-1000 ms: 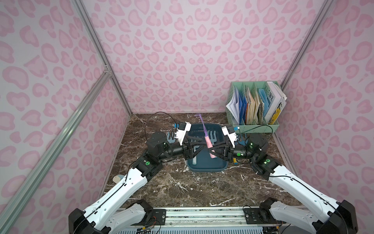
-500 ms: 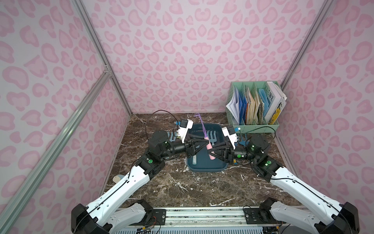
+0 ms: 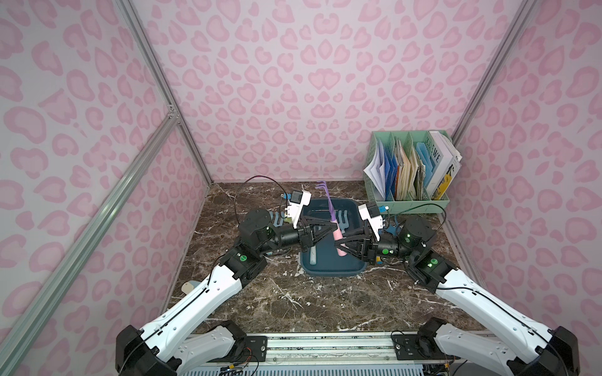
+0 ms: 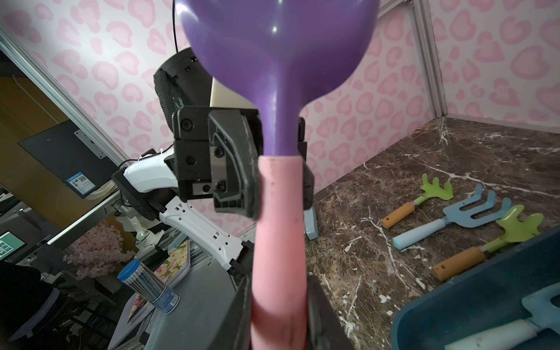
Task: Take the hand rake out of the storage box
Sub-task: Place the rake at the center of the board.
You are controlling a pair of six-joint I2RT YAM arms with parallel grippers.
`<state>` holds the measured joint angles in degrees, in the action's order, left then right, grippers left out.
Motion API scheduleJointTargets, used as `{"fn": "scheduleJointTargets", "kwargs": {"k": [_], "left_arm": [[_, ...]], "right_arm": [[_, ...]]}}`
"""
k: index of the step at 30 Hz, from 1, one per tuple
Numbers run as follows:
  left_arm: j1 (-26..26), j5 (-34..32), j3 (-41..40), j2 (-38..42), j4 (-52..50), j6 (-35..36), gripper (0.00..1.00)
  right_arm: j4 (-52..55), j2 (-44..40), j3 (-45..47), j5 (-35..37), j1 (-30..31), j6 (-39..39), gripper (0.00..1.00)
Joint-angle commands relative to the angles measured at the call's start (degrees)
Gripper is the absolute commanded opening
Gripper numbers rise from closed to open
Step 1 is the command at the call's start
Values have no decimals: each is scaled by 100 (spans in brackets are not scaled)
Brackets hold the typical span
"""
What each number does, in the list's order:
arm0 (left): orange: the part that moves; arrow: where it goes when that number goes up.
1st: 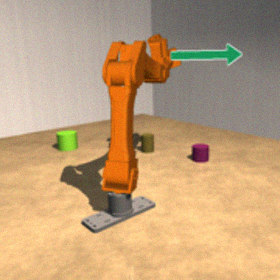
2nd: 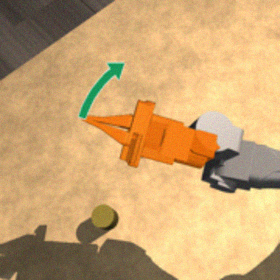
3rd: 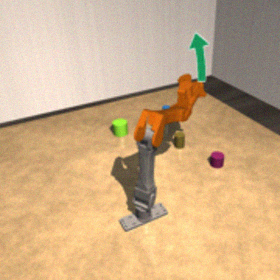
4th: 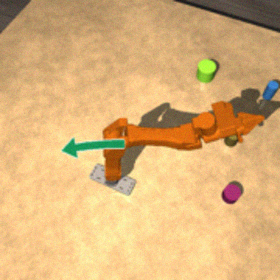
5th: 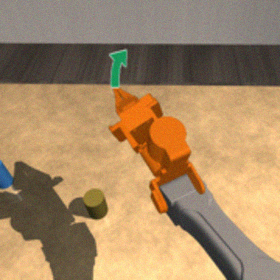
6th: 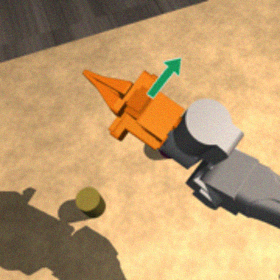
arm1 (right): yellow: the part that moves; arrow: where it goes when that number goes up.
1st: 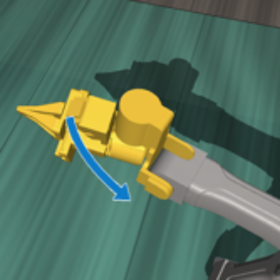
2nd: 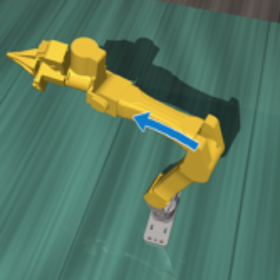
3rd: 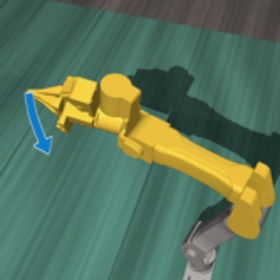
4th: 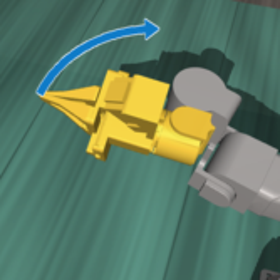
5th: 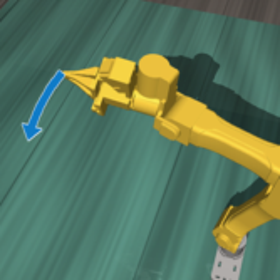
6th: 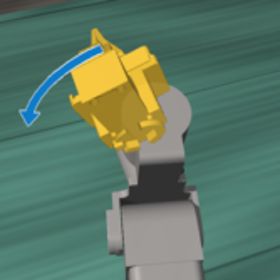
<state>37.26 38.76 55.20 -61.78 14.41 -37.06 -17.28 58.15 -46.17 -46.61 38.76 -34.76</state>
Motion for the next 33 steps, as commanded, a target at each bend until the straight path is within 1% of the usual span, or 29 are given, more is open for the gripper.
{"fn": "scheduleJointTargets", "kwargs": {"k": [1,3,4,5,7,8,9,10,12,14,17,20,23,28,33], "left_arm": [[1,-215,168,52,-578,575,5],[-3,-317,333,81,-1108,791,5],[1,-413,399,112,-1345,887,4],[1,-547,465,150,-1728,987,4],[-3,-797,554,245,-2190,1145,4],[1,-964,615,283,-2473,1226,4],[1,-1080,686,308,-2723,1313,4],[1,-1203,766,324,-3013,1389,3],[1,-1505,980,313,-3648,1484,1],[1,-1846,1200,264,-4368,1590,1],[1,-2363,1318,206,-5105,1618,1],[-8,-2874,1288,214,-5617,1558,1],[-8,-3388,1167,306,-5993,1392,1],[-17,-4006,911,462,-6313,1309,1],[-21,-4328,738,289,-6764,1178,2]], "right_arm": [[245,-79,-53,324,-9,-54,32],[442,-159,-52,551,-28,29,39],[546,-216,-55,679,-40,70,46],[658,-281,-46,805,-63,111,58],[868,-417,-39,1096,-104,168,81],[966,-489,-28,1245,-130,200,89],[1071,-550,-27,1380,-153,233,95],[1201,-606,-27,1548,-171,262,98],[1389,-701,-24,1792,-223,303,98],[1596,-781,-28,2033,-283,358,99],[1872,-889,-15,2420,-388,411,99],[1979,-1001,95,2639,-558,393,99],[2221,-1043,104,2813,-758,390,99],[2559,-1058,142,3168,-976,410,99],[2876,-1060,77,3562,-994,520,99]]}}
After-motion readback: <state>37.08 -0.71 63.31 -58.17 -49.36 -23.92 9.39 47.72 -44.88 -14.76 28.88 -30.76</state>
